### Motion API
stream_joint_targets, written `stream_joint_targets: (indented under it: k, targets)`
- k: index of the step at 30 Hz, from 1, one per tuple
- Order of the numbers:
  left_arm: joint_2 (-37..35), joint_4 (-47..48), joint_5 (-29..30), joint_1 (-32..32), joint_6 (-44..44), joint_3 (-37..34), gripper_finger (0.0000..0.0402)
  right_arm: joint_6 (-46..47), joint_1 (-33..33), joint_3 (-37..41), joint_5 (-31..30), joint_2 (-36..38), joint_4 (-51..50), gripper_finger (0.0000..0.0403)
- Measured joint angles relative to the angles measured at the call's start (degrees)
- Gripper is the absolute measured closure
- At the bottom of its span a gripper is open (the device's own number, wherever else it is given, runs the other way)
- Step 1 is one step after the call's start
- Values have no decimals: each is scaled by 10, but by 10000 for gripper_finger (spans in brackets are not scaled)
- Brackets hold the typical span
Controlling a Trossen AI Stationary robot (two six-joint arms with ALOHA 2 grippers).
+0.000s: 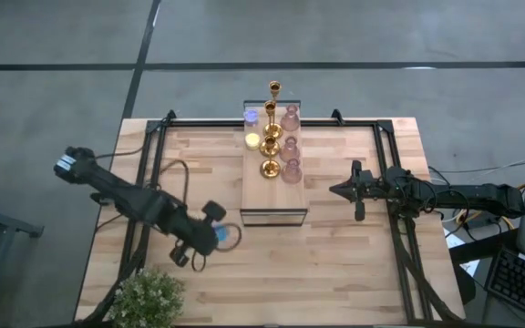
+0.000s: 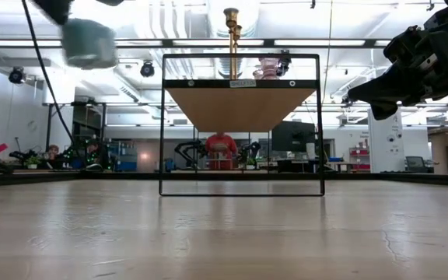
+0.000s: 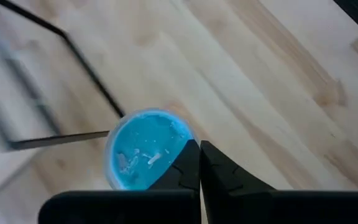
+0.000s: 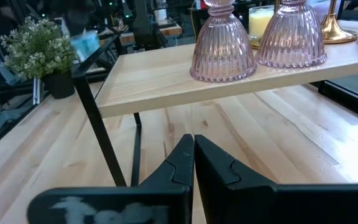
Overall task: Pick & Place candle stick holders
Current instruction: Put the blue scented candle on the shelf
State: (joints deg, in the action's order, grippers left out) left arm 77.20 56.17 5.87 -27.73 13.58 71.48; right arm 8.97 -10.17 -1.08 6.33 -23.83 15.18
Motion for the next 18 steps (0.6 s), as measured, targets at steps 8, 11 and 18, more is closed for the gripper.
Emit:
stream_joint_targets:
  k: [8, 11, 18]
  targets:
    - [-52, 18, 50, 87, 75, 1, 401, 0, 0, 0, 0, 0, 0, 394]
    - [-58, 25, 75, 130, 100, 1, 401, 0, 0, 0, 0, 0, 0, 394]
    - [-48, -27, 33, 235, 195, 1, 400, 0, 0, 0, 0, 0, 0, 394]
